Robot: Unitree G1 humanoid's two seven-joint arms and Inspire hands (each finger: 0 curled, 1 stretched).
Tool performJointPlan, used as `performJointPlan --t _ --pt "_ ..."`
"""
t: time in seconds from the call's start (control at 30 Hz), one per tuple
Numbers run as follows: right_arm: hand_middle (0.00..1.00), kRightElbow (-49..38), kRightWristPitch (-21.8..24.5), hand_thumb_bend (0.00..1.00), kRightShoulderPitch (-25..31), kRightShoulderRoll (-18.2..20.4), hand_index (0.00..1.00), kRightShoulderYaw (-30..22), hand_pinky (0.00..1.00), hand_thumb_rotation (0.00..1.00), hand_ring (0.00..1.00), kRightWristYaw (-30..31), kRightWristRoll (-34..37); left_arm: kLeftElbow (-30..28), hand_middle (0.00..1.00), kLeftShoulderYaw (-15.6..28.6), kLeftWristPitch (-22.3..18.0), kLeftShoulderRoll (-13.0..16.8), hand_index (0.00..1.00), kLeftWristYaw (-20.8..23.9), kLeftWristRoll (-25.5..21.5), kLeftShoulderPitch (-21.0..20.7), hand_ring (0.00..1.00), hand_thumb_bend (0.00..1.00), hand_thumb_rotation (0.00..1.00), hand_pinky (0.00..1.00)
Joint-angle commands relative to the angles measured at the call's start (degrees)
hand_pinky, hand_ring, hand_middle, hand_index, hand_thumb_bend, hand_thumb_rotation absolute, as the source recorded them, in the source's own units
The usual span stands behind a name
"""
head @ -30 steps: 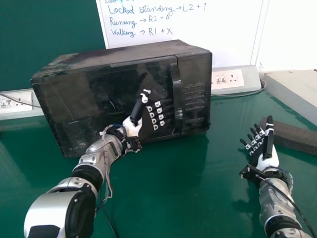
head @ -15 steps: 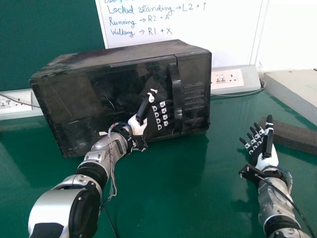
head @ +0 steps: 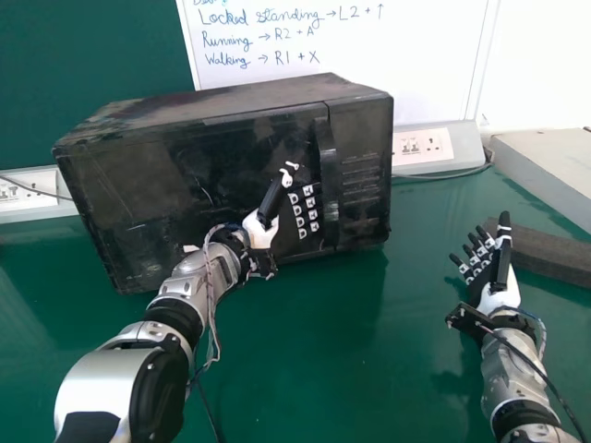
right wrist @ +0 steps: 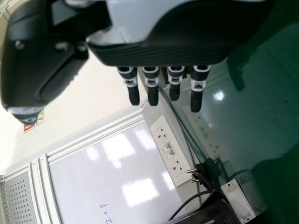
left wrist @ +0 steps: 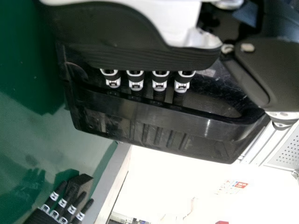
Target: Open the door of oven
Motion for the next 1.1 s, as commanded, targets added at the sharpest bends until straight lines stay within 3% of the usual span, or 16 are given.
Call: performJointPlan --t 0.0,0.47,0.97,1.07 --pt "1.00 -0.13 -0.60 1.00 0.09 0.92 1.00 0.24 1.00 1.00 1.00 -0.32 -0.05 -0.12 1.00 0.54 0.51 -0.46 1.00 -0.93 -0.87 -1.62 1.00 1.00 0.75 0.91" --pt "1.00 -0.04 -0.23 1.00 -0.07 1.05 1.00 0.22 1.00 1.00 1.00 -0.18 0.07 -0.09 1.00 1.50 1.92 -2.21 1.00 -2.62 -1.69 -2.84 1.00 1.00 0.78 0.96" --pt "1.00 -0.33 -0.07 1.00 -0.25 1.55 1.00 0.48 1.00 1.00 1.00 -1.03 -0.01 -0.05 1.00 2.81 4.42 -4.08 1.00 -6.41 -3.85 -2.55 0.99 1.00 0.76 0.87" --pt "1.00 -0.30 0.09 1.00 -0.29 1.56 1.00 0.41 1.00 1.00 1.00 -1.26 0.05 -0.12 1.00 3.11 4.83 -4.31 1.00 -7.41 -4.39 -2.36 0.98 1.00 0.75 0.90"
